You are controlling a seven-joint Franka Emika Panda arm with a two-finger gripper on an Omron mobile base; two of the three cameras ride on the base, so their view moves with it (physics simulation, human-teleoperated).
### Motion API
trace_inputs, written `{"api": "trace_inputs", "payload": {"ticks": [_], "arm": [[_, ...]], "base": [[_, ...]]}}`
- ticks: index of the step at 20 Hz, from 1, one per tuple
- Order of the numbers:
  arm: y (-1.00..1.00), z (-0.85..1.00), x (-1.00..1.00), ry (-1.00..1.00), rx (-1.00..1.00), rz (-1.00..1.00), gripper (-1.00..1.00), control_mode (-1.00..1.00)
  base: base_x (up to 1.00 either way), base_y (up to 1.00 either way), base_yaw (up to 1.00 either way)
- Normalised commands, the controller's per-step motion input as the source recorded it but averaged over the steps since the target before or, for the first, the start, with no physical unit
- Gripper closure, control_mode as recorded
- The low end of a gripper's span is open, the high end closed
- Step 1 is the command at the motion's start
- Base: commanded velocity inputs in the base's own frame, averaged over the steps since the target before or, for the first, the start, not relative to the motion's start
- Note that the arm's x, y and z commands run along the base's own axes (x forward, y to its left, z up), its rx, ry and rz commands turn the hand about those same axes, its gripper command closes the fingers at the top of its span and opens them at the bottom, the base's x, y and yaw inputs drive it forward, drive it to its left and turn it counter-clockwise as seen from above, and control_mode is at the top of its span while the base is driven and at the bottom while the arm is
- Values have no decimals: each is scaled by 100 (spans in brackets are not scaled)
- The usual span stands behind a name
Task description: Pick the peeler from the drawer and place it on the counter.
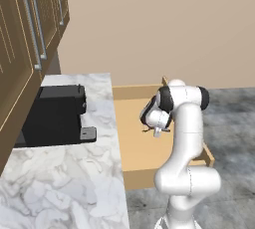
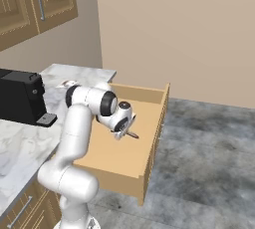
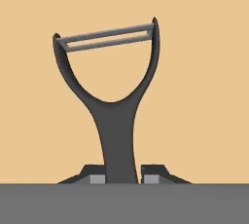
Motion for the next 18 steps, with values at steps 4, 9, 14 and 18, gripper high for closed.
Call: {"api": "trace_inputs", "payload": {"ticks": [4,9,14,18], "arm": [[14,100,0,-21,0,5,100,-100],[22,100,-1,-17,-2,11,100,-100],[51,100,-27,-10,-19,24,100,-100],[52,100,-52,-6,-17,39,100,-100]], "base": [[0,0,0],[0,0,0],[0,0,0],[0,0,0]]}}
